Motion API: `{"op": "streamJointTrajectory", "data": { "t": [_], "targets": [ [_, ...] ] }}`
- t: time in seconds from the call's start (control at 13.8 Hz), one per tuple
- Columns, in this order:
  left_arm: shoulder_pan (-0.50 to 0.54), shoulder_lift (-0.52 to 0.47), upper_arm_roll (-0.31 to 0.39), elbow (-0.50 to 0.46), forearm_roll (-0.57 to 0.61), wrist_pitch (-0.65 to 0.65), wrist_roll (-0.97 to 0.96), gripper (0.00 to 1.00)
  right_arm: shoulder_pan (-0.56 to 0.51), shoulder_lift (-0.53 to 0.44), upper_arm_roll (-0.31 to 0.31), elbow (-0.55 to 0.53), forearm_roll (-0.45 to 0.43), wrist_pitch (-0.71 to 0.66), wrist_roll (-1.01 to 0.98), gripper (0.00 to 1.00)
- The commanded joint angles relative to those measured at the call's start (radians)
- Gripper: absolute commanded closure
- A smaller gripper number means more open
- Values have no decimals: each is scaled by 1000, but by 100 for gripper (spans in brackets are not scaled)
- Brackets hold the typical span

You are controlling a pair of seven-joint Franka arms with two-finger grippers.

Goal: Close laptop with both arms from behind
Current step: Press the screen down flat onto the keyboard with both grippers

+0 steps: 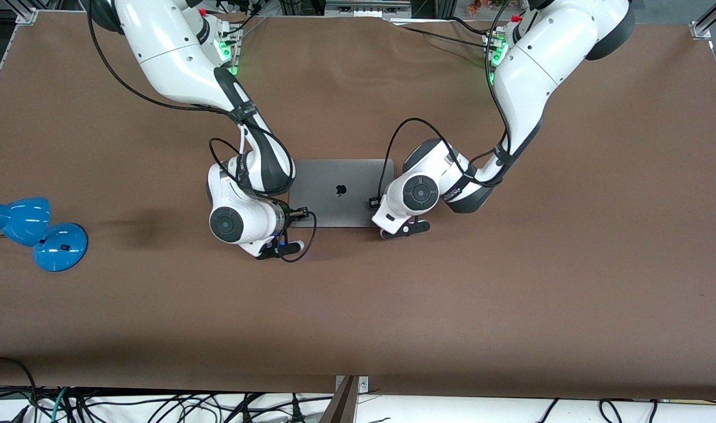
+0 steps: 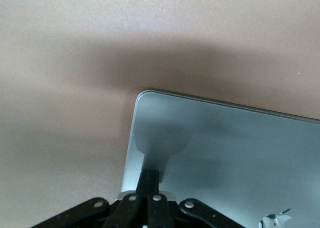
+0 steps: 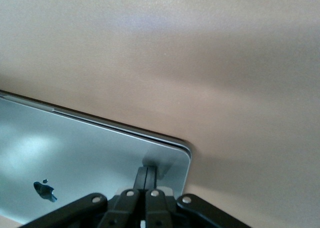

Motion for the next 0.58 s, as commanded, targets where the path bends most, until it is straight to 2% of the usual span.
{"op": "streamJointTrajectory", "data": {
  "t": [0.0, 0.07, 0.15, 0.22, 0.29, 0.44, 0.51],
  "targets": [
    [-26, 26, 18, 30, 32, 22, -9, 100, -1, 6, 5, 34, -2, -11, -3, 73],
    [-24, 26, 18, 30, 32, 20, -12, 100, -1, -2, 5, 34, -2, -13, -1, 59],
    [-20, 18, 18, 31, 30, 19, -17, 79, 1, -19, 3, 34, -11, -28, 2, 36],
    [-9, 6, 16, 33, 34, 19, -18, 17, 1, -34, 0, 36, -16, -56, 2, 21],
    [0, -14, 15, 31, 35, 7, -15, 0, -2, -43, -8, 48, -27, -94, -3, 16],
    [17, -63, 9, 31, 34, -59, -11, 0, -5, -45, -35, 130, -63, -210, -6, 1],
    [31, -95, 6, 31, 32, -102, -9, 0, -11, -42, -41, 192, -106, -290, -7, 1]
  ]
}}
